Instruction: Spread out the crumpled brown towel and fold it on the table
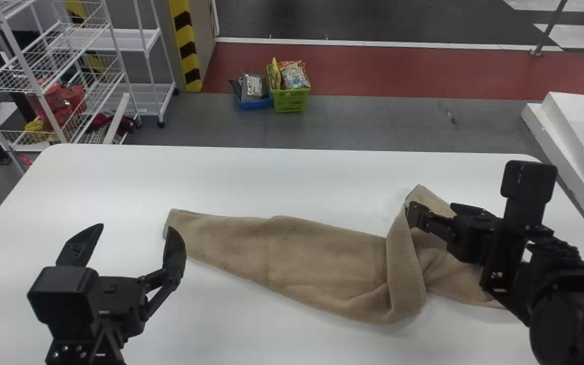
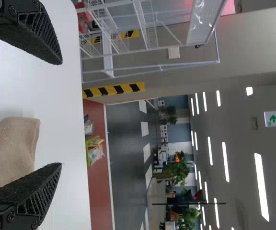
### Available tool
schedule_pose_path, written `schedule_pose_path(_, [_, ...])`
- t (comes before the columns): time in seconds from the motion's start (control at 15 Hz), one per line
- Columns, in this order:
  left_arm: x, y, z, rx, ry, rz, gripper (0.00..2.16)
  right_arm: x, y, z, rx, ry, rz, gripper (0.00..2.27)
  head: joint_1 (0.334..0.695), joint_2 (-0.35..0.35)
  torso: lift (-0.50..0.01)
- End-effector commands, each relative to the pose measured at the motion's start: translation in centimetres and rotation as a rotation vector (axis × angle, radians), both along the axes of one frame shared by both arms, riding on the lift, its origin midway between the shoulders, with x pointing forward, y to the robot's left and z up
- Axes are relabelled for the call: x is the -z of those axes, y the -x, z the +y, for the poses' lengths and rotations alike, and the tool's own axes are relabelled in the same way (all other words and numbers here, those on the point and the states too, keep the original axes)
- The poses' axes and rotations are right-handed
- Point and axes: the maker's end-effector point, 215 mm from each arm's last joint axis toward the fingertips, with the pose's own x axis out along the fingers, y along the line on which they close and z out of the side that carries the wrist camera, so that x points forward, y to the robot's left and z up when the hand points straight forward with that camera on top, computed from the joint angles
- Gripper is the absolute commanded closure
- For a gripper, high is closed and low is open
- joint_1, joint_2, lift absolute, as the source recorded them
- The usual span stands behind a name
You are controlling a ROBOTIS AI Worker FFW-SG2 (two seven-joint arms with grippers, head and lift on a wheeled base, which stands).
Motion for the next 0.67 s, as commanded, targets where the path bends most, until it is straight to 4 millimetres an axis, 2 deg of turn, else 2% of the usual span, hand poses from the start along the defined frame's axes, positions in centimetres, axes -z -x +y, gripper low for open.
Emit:
schedule_pose_path(0.0, [0.1,-0.1,0.3,-0.002,-0.006,0.001,0.05,1.4,-0.6,1.0,-0.026,-0.029,0.055,0.44,0.695,-0.006,-0.127])
schedule_pose_path(0.2, [0.1,-0.1,0.5,-0.010,-0.010,0.000,0.05,3.3,-0.1,2.8,-0.057,-0.052,0.109,0.44,0.695,0.015,-0.127])
schedule_pose_path(0.47, [0.0,-0.1,0.5,-0.007,-0.012,-0.003,0.05,3.0,-0.7,3.4,-0.067,-0.053,0.114,0.48,0.695,0.039,-0.127])
schedule_pose_path(0.6, [0.3,-0.1,0.6,-0.007,-0.015,0.002,0.05,3.7,-0.6,3.4,-0.066,-0.055,0.159,0.53,0.695,0.041,-0.127])
